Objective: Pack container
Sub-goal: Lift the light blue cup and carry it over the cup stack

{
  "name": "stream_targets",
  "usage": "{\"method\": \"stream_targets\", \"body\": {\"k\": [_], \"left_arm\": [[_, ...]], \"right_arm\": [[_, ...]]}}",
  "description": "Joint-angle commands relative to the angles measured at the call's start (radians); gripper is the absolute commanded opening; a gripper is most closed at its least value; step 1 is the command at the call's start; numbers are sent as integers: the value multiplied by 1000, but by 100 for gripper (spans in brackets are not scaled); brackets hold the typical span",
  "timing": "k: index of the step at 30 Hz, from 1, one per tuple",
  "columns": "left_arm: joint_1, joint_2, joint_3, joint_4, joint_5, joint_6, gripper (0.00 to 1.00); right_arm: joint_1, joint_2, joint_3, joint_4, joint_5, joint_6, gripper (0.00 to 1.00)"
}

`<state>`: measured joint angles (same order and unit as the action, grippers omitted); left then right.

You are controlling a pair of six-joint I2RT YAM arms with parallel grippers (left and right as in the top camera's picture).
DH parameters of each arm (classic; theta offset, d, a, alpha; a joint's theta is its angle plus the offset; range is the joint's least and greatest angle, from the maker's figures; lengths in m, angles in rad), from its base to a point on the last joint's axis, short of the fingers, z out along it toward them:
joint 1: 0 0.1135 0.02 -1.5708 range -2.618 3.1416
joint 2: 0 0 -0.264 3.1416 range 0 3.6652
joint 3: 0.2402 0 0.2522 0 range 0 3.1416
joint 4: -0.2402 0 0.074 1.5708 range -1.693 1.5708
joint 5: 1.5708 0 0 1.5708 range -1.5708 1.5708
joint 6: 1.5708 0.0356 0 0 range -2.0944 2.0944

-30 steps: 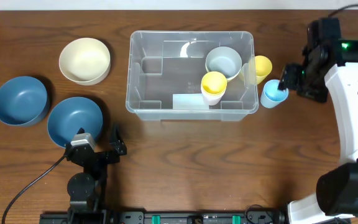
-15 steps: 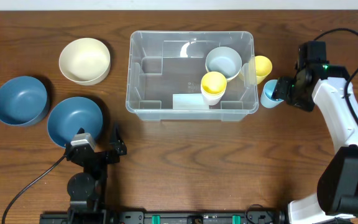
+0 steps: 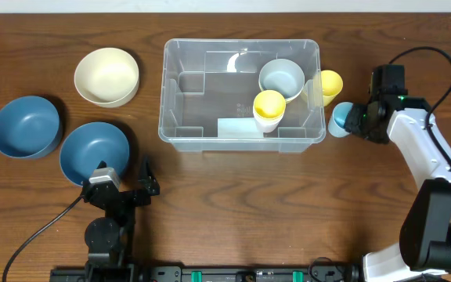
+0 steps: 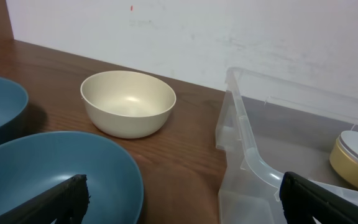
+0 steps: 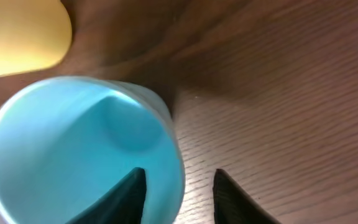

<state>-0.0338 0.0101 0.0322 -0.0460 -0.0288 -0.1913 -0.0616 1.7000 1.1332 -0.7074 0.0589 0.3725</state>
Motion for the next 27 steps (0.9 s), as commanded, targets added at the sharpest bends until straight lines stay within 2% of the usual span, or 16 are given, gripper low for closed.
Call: {"method": "stream_targets", "body": {"k": [1,3,5,12,19,23,27], "left_arm": [[5,-6,-28,-25,-1,-9,98],[5,-6,-28,-25,-1,-9,98],[5,-6,-28,-25,-1,-9,98],[5,-6,-28,-25,-1,-9,98],[5,-6,-28,-25,-1,-9,98],[5,-6,-28,-25,-1,-9,98],[5,-6,-28,-25,-1,-9,98]], "right_arm": [[-12,2,-12,6,32,18,18],[-12,2,-13,4,42,20,8],[-13,2,-12,-5,53,20,1],[-25,-37,9,-84,77,20,1],[-50,-204,120,-192,63,35,1],[-40,-308,203,-228,-10,23,1],[8,-380,222,-194,-105,16,1]]}}
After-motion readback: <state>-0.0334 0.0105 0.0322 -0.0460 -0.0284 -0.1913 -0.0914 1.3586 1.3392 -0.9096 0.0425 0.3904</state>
